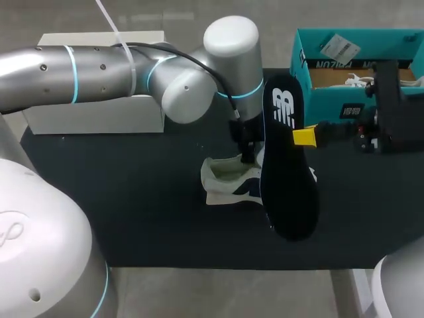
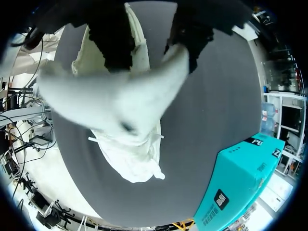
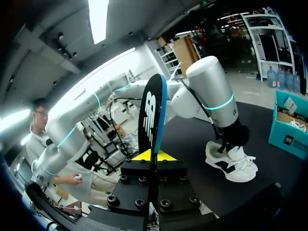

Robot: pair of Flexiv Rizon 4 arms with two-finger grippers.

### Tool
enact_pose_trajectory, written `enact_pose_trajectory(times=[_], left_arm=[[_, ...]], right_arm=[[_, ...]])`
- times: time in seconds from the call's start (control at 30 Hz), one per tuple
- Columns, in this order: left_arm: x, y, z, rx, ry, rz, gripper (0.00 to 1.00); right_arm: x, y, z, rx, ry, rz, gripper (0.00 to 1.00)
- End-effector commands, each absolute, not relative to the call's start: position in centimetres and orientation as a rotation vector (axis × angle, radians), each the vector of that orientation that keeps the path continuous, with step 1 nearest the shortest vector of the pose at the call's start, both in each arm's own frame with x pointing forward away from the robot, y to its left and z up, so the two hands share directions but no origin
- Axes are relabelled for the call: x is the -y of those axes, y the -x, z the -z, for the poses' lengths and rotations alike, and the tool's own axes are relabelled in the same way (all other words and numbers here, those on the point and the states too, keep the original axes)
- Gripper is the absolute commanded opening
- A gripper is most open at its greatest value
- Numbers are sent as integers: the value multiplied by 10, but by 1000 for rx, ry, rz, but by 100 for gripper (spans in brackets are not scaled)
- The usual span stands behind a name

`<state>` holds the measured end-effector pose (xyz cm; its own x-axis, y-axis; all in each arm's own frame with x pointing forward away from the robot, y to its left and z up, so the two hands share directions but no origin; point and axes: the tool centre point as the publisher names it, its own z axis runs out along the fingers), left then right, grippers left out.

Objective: Take the shoe out of the shoebox, open the shoe tongue, remove and reinsert the insole, then place the shoe into the shoebox

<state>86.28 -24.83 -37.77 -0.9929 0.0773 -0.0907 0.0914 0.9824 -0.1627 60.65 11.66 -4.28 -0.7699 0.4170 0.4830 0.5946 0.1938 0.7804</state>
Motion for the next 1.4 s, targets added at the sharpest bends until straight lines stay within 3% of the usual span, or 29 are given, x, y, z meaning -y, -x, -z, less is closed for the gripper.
enact_pose_trajectory(times=[0.03, 0.63, 0.9, 1.27, 1.4], left_arm=[[248, -863, 378, -3046, -131, 256, 0], [242, -862, 366, -3037, -158, 234, 0], [220, -876, 341, -3119, -491, 144, 0], [221, -888, 324, -3036, -1763, -11, 0], [223, -885, 322, -2660, -2382, 84, 0]], right_arm=[[-119, -594, 45, 2229, 1045, 1792, 0], [-119, -594, 45, 2229, 1045, 1792, 0], [-119, -594, 45, 2229, 1045, 1792, 0], [-119, -594, 45, 2229, 1045, 1792, 0], [-119, -594, 45, 2229, 1045, 1792, 0]])
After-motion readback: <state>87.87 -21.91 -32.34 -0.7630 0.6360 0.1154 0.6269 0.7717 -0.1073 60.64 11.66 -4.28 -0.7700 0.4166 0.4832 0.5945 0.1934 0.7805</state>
